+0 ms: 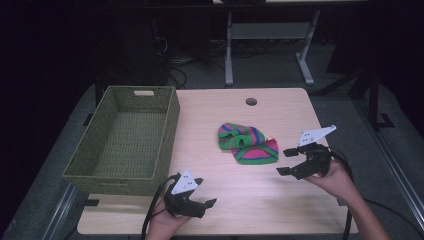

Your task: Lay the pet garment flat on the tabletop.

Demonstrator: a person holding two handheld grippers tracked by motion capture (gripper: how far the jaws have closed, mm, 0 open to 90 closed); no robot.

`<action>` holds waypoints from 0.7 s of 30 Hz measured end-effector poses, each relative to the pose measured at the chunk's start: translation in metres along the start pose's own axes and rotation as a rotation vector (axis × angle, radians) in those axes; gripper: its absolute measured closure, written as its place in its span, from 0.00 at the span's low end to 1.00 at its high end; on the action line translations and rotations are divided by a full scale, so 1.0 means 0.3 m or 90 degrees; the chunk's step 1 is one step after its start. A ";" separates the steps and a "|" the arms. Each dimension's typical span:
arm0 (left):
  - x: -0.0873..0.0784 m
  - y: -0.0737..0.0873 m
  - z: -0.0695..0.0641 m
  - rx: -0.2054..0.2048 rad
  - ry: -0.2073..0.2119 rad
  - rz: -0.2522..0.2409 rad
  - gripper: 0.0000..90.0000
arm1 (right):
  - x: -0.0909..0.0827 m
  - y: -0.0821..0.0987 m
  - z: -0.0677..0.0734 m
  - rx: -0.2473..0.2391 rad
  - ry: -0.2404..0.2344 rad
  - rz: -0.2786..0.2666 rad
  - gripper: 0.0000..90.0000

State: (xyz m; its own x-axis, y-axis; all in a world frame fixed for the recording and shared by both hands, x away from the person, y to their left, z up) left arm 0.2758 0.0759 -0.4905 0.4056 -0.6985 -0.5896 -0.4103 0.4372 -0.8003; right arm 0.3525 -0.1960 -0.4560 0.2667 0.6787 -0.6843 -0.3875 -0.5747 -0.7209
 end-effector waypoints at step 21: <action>0.002 0.001 0.001 0.000 0.006 0.003 0.24 | 0.094 -0.112 -0.062 -0.030 -0.014 0.054 0.24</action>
State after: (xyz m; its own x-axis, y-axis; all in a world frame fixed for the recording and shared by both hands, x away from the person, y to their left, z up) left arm 0.2762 0.0759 -0.4910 0.3964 -0.7014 -0.5924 -0.4124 0.4405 -0.7974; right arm 0.3895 -0.1660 -0.4531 0.2141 0.6362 -0.7413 -0.3665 -0.6511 -0.6646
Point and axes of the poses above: each handheld gripper's, and its own axes: x roughly forward along the jaws, y roughly out of its underside, z roughly to its left, the point moved 9 cm from there along x, roughly forward along the jaws, and after that the axes turned 4 degrees about -x, right-handed, at the moved point
